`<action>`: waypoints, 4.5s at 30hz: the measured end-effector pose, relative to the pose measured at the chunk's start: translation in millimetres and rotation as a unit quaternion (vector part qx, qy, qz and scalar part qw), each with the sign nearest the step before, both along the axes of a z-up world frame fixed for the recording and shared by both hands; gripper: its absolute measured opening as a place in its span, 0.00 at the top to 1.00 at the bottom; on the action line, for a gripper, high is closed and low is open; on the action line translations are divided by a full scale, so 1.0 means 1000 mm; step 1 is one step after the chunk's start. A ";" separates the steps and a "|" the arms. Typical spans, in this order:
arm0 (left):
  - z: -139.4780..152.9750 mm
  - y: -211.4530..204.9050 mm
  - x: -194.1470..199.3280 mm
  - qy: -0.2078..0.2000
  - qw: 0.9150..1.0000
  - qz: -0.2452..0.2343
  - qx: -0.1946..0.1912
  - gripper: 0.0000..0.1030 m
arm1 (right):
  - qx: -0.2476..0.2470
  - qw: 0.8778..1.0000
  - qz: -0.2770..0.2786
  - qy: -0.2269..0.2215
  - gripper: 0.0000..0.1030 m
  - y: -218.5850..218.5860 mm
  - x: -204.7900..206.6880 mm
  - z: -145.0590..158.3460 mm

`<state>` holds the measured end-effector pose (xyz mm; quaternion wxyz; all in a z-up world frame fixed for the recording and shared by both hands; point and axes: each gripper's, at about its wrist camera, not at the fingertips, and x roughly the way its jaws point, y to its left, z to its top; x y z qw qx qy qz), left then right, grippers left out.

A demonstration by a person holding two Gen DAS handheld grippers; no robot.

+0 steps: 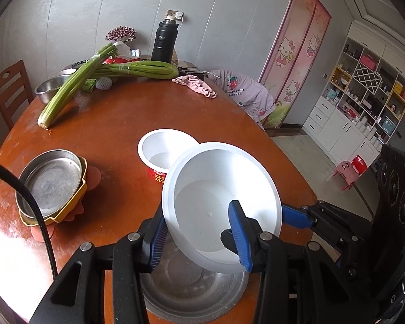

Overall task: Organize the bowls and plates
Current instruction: 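Lift the white paper bowl and carry it over the deep steel bowl, then lower the white paper bowl into the deep steel bowl, then open the left gripper and pull it off the white bowl rim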

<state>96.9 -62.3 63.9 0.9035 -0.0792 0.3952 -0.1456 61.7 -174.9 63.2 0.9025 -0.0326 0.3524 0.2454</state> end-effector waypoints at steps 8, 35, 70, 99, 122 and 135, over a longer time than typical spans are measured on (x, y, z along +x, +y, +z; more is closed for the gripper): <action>-0.008 0.006 -0.008 0.008 1.000 0.005 -0.004 0.57 | -0.007 1.000 0.011 0.009 0.44 0.006 -0.006 -0.005; -0.049 0.010 -0.010 0.070 0.998 -0.002 -0.004 0.57 | -0.018 0.997 0.022 0.073 0.44 0.012 -0.004 -0.042; -0.067 0.013 -0.004 0.102 0.995 0.003 0.003 0.57 | -0.040 0.994 0.029 0.095 0.44 0.023 -0.002 -0.059; -0.058 0.022 -0.007 0.086 0.996 0.013 -0.009 0.57 | -0.055 0.996 0.019 0.070 0.44 0.020 -0.004 -0.051; -0.041 0.023 -0.005 0.067 0.997 0.038 0.000 0.55 | -0.049 0.998 0.013 0.048 0.44 0.008 -0.003 -0.039; -0.037 0.024 0.002 0.058 0.997 0.044 0.013 0.48 | -0.040 0.998 -0.006 0.046 0.43 0.000 0.007 -0.034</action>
